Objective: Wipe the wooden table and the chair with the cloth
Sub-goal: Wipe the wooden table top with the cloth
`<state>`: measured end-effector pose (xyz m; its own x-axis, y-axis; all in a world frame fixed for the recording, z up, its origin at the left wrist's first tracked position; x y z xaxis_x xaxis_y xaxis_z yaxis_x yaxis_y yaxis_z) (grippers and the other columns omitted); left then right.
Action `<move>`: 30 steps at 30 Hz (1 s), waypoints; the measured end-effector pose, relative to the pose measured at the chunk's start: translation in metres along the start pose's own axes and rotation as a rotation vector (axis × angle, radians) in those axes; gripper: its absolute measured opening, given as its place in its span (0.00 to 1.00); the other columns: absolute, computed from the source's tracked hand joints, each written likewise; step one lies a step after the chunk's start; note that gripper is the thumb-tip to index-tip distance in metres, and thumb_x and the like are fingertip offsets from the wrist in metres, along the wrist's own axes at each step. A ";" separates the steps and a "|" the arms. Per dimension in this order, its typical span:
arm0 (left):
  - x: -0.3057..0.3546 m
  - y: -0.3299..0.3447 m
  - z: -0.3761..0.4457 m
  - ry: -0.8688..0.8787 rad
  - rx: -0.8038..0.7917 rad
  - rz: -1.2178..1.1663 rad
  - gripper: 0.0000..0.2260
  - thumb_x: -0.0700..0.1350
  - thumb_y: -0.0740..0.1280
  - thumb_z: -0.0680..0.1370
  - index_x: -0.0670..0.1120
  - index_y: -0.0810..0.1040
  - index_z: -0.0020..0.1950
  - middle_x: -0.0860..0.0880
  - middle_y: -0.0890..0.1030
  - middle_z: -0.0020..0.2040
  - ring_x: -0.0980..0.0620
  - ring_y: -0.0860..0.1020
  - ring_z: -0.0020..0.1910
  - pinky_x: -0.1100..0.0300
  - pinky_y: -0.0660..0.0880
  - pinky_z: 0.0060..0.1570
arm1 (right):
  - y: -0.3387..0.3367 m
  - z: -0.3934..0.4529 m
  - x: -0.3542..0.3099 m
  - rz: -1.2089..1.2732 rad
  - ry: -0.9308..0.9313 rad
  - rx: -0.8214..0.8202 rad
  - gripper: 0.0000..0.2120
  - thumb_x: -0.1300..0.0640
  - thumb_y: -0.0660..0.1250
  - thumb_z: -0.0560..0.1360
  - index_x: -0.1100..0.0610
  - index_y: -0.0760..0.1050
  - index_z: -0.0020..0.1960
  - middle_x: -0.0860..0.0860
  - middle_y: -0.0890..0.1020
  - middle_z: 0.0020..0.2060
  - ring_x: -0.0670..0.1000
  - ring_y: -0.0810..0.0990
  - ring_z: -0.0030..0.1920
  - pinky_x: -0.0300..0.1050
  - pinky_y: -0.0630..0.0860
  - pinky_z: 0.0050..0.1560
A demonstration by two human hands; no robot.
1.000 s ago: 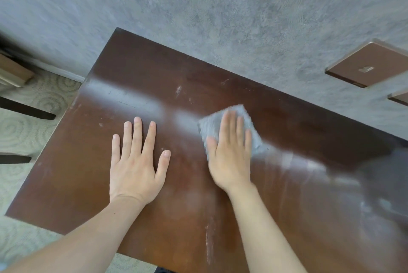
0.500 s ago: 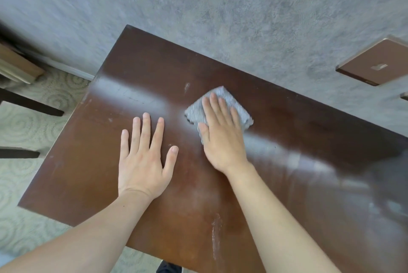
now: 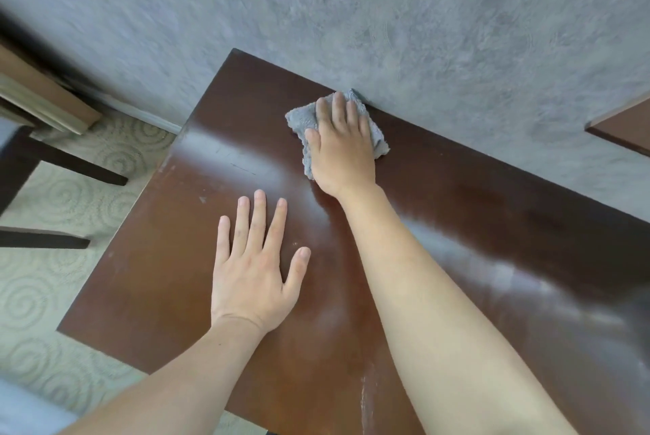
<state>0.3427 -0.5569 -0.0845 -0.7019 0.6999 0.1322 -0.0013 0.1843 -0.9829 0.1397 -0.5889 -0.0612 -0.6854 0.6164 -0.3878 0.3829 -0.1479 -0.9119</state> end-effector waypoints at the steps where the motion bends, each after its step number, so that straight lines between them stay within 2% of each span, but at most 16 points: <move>1: 0.000 0.000 0.000 0.001 0.002 -0.004 0.33 0.63 0.42 0.82 0.48 0.55 0.83 0.44 0.52 0.83 0.44 0.48 0.82 0.42 0.48 0.79 | 0.009 0.003 0.002 -0.088 0.002 -0.033 0.27 0.49 0.47 0.85 0.56 0.48 0.81 0.56 0.49 0.81 0.57 0.46 0.81 0.53 0.44 0.79; 3: 0.000 0.000 0.001 -0.002 0.004 -0.007 0.32 0.63 0.43 0.82 0.48 0.55 0.83 0.44 0.52 0.83 0.44 0.48 0.82 0.42 0.48 0.79 | 0.017 0.000 0.006 -0.141 -0.015 -0.030 0.28 0.47 0.47 0.85 0.54 0.45 0.81 0.54 0.46 0.81 0.56 0.43 0.81 0.53 0.42 0.79; 6: 0.000 -0.001 0.000 -0.004 -0.005 -0.004 0.33 0.63 0.44 0.82 0.48 0.55 0.83 0.44 0.51 0.83 0.44 0.47 0.82 0.43 0.46 0.79 | 0.020 -0.023 0.012 -0.176 -0.054 -0.029 0.28 0.47 0.47 0.84 0.53 0.45 0.82 0.54 0.46 0.81 0.55 0.43 0.81 0.53 0.42 0.79; 12: 0.001 -0.002 -0.001 -0.012 -0.018 0.001 0.33 0.64 0.42 0.82 0.49 0.52 0.83 0.45 0.49 0.83 0.45 0.45 0.82 0.44 0.45 0.79 | 0.024 -0.103 0.023 -0.157 -0.011 -0.028 0.29 0.47 0.49 0.84 0.53 0.45 0.82 0.54 0.46 0.81 0.55 0.42 0.81 0.53 0.41 0.80; 18: 0.002 -0.001 -0.001 -0.011 0.004 -0.001 0.33 0.64 0.41 0.82 0.49 0.54 0.83 0.43 0.52 0.83 0.44 0.48 0.82 0.43 0.47 0.79 | 0.024 -0.184 0.034 -0.169 -0.007 -0.138 0.30 0.46 0.47 0.83 0.52 0.44 0.82 0.54 0.45 0.81 0.54 0.40 0.81 0.54 0.41 0.80; 21: 0.002 0.000 -0.001 -0.010 -0.002 0.005 0.33 0.64 0.41 0.82 0.48 0.54 0.83 0.43 0.52 0.83 0.43 0.48 0.82 0.42 0.49 0.79 | 0.022 -0.157 0.035 -0.175 -0.021 -0.162 0.30 0.45 0.47 0.84 0.51 0.41 0.81 0.52 0.42 0.81 0.54 0.38 0.80 0.52 0.36 0.79; 26: 0.001 0.000 0.000 -0.005 -0.006 0.029 0.33 0.63 0.42 0.82 0.48 0.53 0.83 0.43 0.50 0.83 0.43 0.47 0.82 0.42 0.48 0.79 | 0.015 -0.044 0.016 -0.173 -0.035 -0.128 0.29 0.46 0.47 0.84 0.52 0.42 0.81 0.53 0.43 0.81 0.55 0.39 0.81 0.53 0.36 0.78; 30: 0.000 0.002 0.000 -0.013 0.003 0.012 0.32 0.62 0.43 0.82 0.49 0.53 0.83 0.44 0.51 0.83 0.43 0.47 0.82 0.42 0.46 0.79 | 0.016 0.011 0.003 -0.154 -0.069 -0.191 0.29 0.46 0.46 0.85 0.51 0.40 0.81 0.51 0.40 0.81 0.55 0.37 0.80 0.54 0.35 0.78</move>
<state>0.3425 -0.5568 -0.0865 -0.7110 0.6931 0.1187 0.0049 0.1737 -0.9848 0.1369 -0.5979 -0.0782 -0.7828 0.5650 -0.2608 0.3766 0.0964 -0.9213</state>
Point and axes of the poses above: each hand's wrist, its own z-axis towards the middle knuckle, its own y-axis out of the palm, x = y × z, the point moved 3 cm from there along z, towards the middle knuckle
